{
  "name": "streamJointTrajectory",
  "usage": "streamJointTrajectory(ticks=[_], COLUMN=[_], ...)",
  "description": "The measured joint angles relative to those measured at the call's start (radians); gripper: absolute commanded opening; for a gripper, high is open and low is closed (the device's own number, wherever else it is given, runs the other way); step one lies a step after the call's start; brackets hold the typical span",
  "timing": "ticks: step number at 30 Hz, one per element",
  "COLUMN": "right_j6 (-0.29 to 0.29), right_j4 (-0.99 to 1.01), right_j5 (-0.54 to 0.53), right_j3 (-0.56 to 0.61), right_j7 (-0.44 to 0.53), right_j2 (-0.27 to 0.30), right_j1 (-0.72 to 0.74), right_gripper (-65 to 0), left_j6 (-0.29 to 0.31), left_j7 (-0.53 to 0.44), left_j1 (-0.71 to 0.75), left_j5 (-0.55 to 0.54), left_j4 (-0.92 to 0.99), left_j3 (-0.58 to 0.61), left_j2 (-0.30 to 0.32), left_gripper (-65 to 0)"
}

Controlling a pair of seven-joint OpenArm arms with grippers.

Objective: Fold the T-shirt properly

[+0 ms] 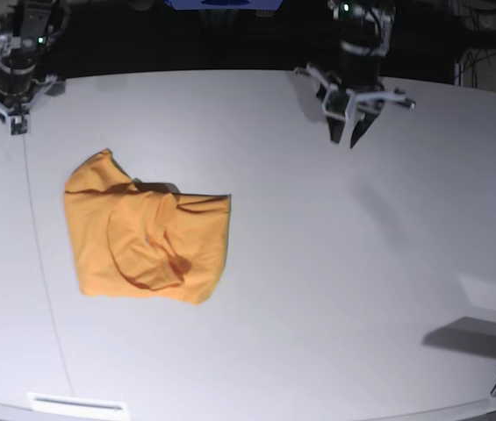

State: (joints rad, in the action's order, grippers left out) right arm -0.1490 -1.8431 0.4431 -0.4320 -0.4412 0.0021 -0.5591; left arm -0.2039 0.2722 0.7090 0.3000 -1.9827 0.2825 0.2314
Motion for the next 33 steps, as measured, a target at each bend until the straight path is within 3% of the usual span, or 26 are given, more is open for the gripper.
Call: streamJointTrajectory(ticks=[5,10,14,20,27,29,33], right_j6=[0.000,0.002,0.000,0.003,0.015,-0.005,0.014], right_j4=[-0.014,-0.014,-0.016,0.046,0.449,0.599,0.930], right_j5=[-0.003,-0.002,-0.002,-0.003,0.005,-0.012,0.001], right_j3=[-0.069,-0.099,-0.098,-0.098,-0.047,0.026,0.164], right_j7=[0.002,0.003,0.005,-0.063,-0.071,-0.040,0.115], right_j2=[-0.084,-0.090,-0.096,-0.099,-0.082,-0.053,-0.011], right_j1=[-0.066,-0.146,-0.222,-0.278,-0.253,-0.219,-0.108], right_gripper=[-64.7,-64.7,-64.7,-64.7,-64.7,-64.7,-64.7], left_j6=[-0.029,-0.037,-0.082,-0.095,-0.100,-0.096,-0.096], left_j7=[-0.053,-0.034,-0.032,0.160,0.190,0.190,0.185], left_j1=[0.090,0.156,0.196,0.214,0.228,0.217,0.129], left_j5=[0.075,0.078,0.082,0.081,0.075,0.071,0.016], left_j4=[-0.001,0.000,0.010,0.042,0.288,0.390,0.615], left_j3=[0.002,0.127,0.216,0.306,0.306,0.308,0.309], left_j2=[-0.016,0.010,0.015,0.019,0.051,0.039,-0.008], left_gripper=[-50.9,-50.9,-50.9,-50.9,-50.9,-50.9,-50.9])
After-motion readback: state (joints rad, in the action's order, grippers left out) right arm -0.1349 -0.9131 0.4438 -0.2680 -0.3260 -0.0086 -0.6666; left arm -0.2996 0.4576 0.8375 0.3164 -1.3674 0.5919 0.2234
